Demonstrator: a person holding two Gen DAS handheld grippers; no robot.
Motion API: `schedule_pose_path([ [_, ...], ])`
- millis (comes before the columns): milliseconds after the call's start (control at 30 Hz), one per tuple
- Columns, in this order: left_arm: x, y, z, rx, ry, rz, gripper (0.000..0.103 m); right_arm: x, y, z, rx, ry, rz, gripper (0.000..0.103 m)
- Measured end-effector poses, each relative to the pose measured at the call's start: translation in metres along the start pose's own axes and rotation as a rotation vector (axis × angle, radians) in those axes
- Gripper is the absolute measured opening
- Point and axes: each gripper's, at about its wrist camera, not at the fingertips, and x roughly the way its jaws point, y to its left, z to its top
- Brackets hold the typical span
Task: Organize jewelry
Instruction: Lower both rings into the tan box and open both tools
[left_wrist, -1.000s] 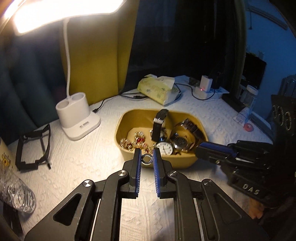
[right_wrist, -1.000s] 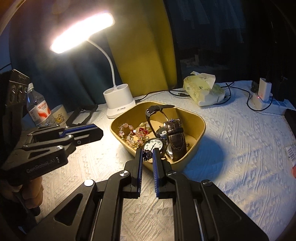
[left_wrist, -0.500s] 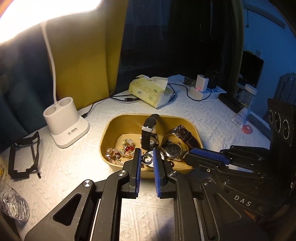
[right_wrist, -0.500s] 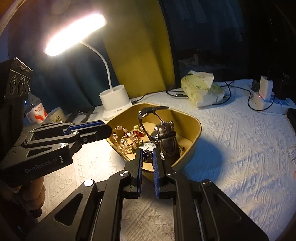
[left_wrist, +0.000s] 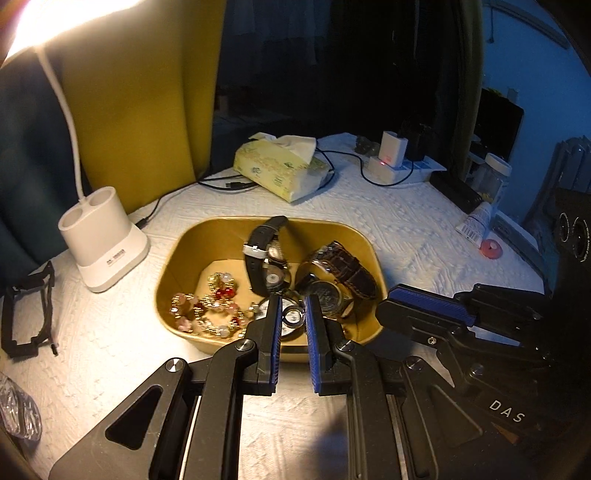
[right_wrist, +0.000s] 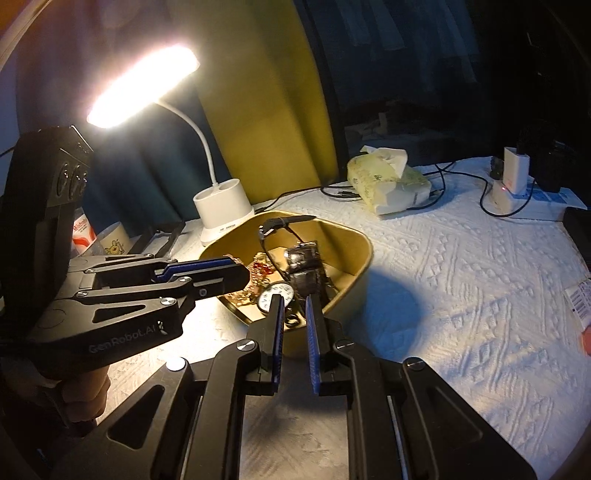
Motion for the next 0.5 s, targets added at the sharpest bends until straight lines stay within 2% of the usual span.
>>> schedule_pose_path([
  [300, 0.006, -0.010, 0.000, 0.021, 0.044, -0.026, 0.015, -0.003, -0.013, -0.002, 0.035, 0.004, -0.030, 0.012],
  [333, 0.006, -0.011, 0.000, 0.024, 0.044, -0.026, 0.017, -0.003, -0.013, -0.002, 0.035, 0.005, -0.032, 0.012],
  [400, 0.004, -0.011, 0.000, 0.024, 0.043, -0.030, 0.028, -0.003, -0.012, -0.002, 0.034, 0.006, -0.035, 0.012],
  [500, 0.000, -0.009, -0.001, 0.021, 0.037, -0.036, 0.029, -0.004, -0.008, -0.003, 0.028, 0.008, -0.040, 0.012],
])
